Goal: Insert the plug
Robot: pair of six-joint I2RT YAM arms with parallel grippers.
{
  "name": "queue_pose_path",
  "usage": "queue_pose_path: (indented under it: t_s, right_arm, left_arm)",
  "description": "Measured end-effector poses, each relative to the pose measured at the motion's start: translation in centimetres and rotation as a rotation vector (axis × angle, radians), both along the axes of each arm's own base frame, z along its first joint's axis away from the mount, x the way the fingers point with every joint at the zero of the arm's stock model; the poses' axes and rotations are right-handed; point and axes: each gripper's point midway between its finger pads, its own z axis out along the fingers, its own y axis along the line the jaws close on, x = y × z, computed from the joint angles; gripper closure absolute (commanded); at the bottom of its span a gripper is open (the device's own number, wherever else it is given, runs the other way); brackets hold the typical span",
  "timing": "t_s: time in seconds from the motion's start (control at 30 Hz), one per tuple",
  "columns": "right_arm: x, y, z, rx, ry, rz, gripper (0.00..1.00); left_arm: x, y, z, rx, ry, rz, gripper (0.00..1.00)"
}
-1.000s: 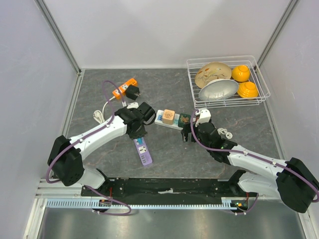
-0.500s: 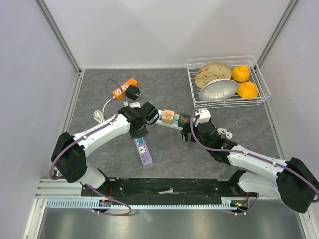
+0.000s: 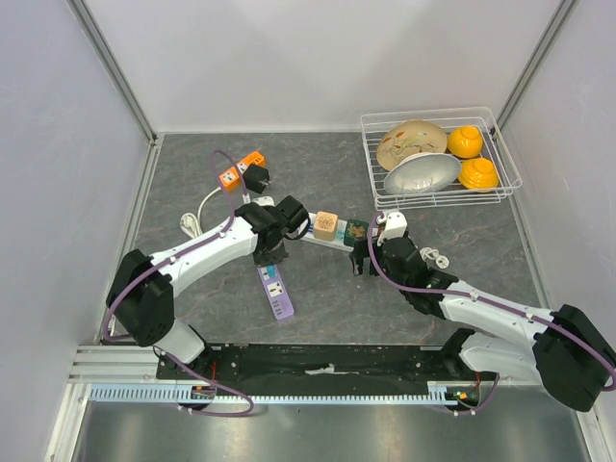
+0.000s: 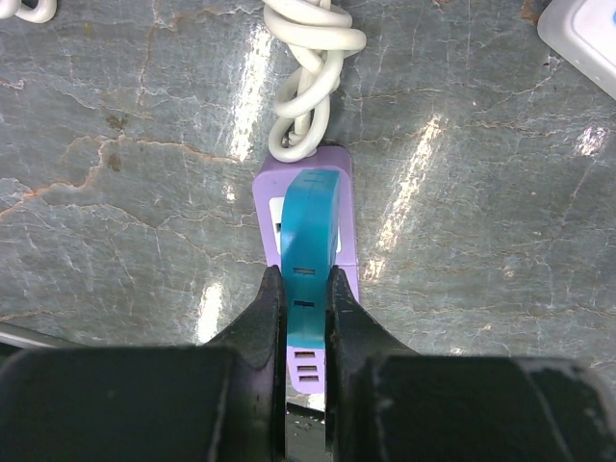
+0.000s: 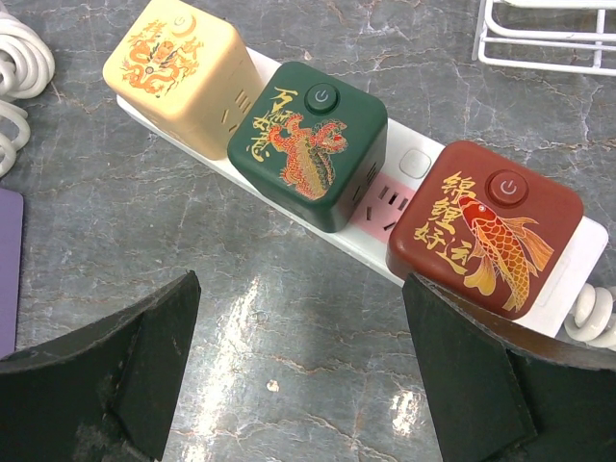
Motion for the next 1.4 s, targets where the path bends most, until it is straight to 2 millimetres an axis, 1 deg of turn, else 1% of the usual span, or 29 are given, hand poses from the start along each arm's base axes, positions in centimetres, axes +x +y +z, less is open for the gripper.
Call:
queue_pose_path:
  t_s: [0.2,0.43,0.8,1.2,1.4]
  right_arm:
    - [0.0,0.0,0.0,0.0,0.0,0.0,0.06]
    - [0.0,0.0,0.0,0.0,0.001,0.001,0.06]
    - [0.0,0.0,0.0,0.001,0.001,0.003,0.05]
    - [0.0,0.0,0.0,0.001,0.002,0.003,0.06]
    - [-0.1,0.0,-0.1,0.0,0.003,0.003,0.06]
  left_arm:
    - [0.0,-0.1,-0.1,-0.003,0.001,-0.002,0.98]
    - [-0.1,-0.5,-1.5,-0.03,-0.001,0.015,0.98]
    - [-0.4,-0.5,-1.7,-0.056,-0.018,0.034,0.98]
    - [-0.5,-0.7,-2.4,0.011,0.043,0.017,0.98]
    - [-0.6,-0.7,-2.5,0.017,0.047,0.012,0.98]
